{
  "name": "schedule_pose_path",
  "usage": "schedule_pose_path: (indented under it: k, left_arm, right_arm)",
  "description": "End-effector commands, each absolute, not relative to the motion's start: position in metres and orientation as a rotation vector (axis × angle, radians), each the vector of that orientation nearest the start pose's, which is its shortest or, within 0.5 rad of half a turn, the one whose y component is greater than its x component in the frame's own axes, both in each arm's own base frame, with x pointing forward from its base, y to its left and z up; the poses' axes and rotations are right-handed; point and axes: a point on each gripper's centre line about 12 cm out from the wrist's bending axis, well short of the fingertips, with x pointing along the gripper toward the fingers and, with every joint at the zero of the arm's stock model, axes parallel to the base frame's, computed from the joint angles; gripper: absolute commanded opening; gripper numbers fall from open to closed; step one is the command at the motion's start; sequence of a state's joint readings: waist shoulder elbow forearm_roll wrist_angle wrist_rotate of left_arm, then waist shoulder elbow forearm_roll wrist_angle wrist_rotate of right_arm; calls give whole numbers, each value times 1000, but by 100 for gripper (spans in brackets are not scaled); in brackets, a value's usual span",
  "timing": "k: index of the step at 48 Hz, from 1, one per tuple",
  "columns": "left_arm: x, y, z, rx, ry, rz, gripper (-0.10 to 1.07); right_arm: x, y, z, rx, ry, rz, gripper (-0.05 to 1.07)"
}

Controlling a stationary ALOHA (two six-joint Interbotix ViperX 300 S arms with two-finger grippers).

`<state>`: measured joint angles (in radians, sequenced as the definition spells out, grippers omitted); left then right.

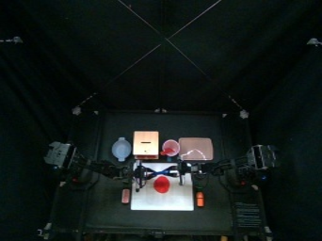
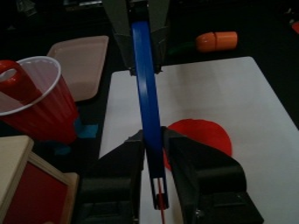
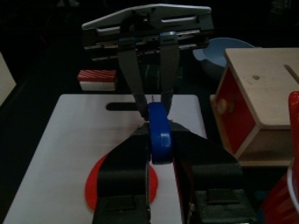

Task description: Cut dough with pizza cutter

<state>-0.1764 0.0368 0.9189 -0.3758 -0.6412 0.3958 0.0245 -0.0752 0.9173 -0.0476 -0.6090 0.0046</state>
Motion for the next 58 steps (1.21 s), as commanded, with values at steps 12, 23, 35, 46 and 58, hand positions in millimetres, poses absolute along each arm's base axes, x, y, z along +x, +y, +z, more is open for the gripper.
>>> schedule_pose_path:
  k: [12,23,35,46,58]
  left_arm:
    - [350,-40,138,171,375,0,53]
    - [347,-40,134,174,395,-4,53]
    - [346,-40,133,174,403,-6,51]
    - [344,-47,129,163,488,-51,51]
    - [348,-64,130,164,557,-124,51]
  right_arm:
    - [356,11,193,-28,187,52,29]
    - [356,12,193,-28,187,55,29]
    - [355,18,186,-24,213,70,28]
    - [349,31,160,-24,345,104,28]
    - [349,41,142,-20,494,116,27]
